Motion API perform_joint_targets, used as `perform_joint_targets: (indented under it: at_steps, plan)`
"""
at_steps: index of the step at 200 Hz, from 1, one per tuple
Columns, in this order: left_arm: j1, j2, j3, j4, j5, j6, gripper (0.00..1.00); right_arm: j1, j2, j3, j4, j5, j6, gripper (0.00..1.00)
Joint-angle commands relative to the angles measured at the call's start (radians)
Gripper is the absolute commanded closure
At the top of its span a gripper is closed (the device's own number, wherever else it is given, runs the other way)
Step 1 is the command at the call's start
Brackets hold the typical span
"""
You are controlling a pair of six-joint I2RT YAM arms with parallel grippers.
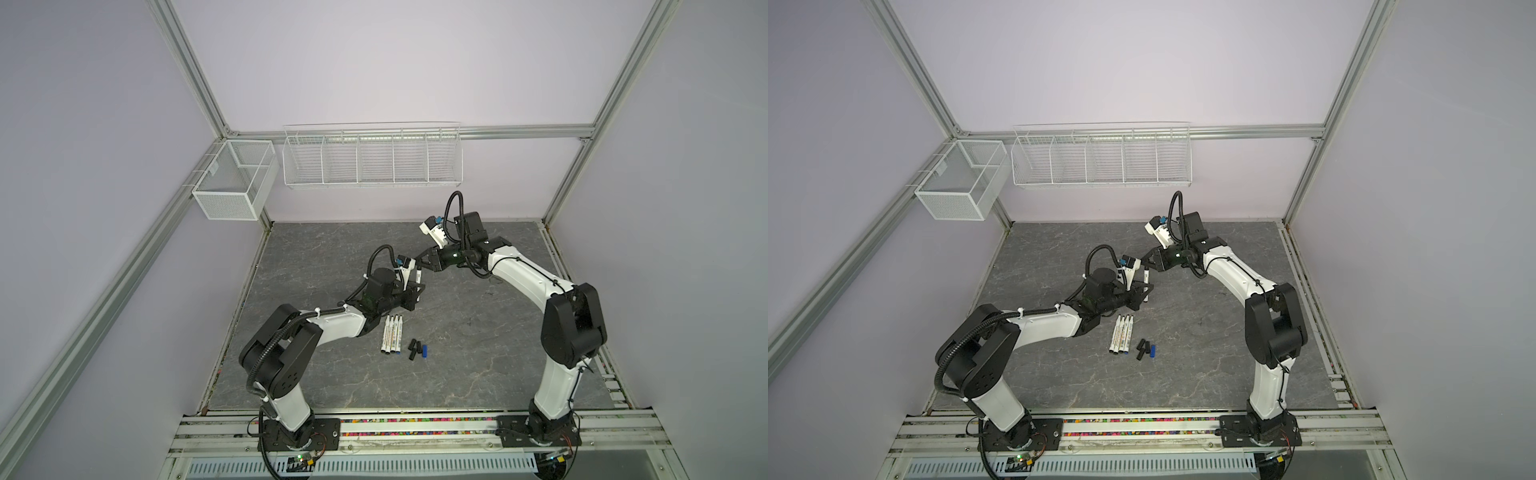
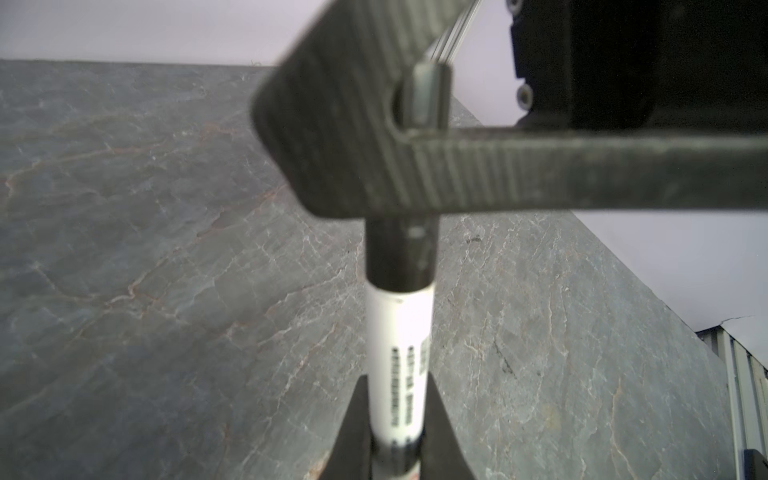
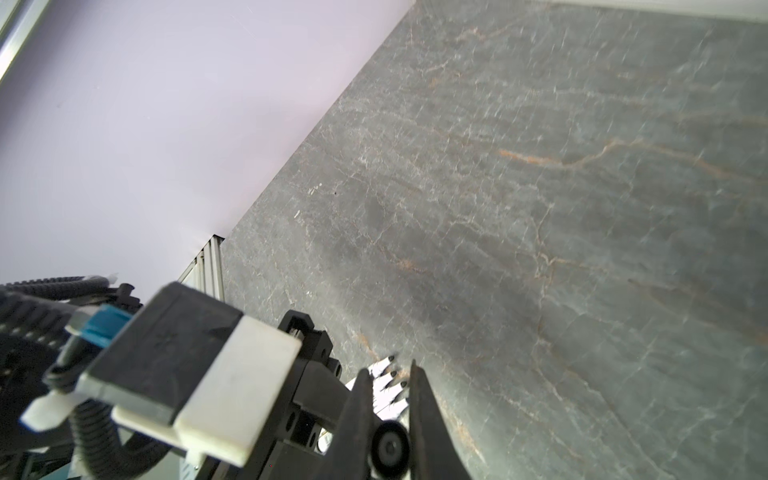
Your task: Insert the pens into the pen caps
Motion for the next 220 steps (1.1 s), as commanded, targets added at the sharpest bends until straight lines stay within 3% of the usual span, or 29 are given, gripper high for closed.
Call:
perform_joint_targets:
  at_steps: [1,41,102,165,220]
  plan:
    - [0.082,-0.087,0.226,0.479,-0.071,0.011,1.00,0.065,0.090,-0.094,-0.405,-0.052,-0.048,0.93]
    - [0.103,-0.127,0.292,0.420,-0.058,0.092,1.00,0.068,0.106,-0.085,-0.433,-0.052,-0.062,0.93]
    - [0.166,-0.167,0.251,0.409,-0.096,0.036,1.00,0.086,0.150,-0.074,-0.514,0.045,-0.094,0.93]
    - [0.172,-0.153,0.237,0.022,-0.082,-0.221,1.00,0.006,0.058,-0.128,-0.365,-0.024,0.018,0.93]
    - [0.166,-0.119,0.096,0.137,-0.016,-0.405,1.00,-0.042,0.016,-0.157,-0.293,-0.102,0.088,0.93]
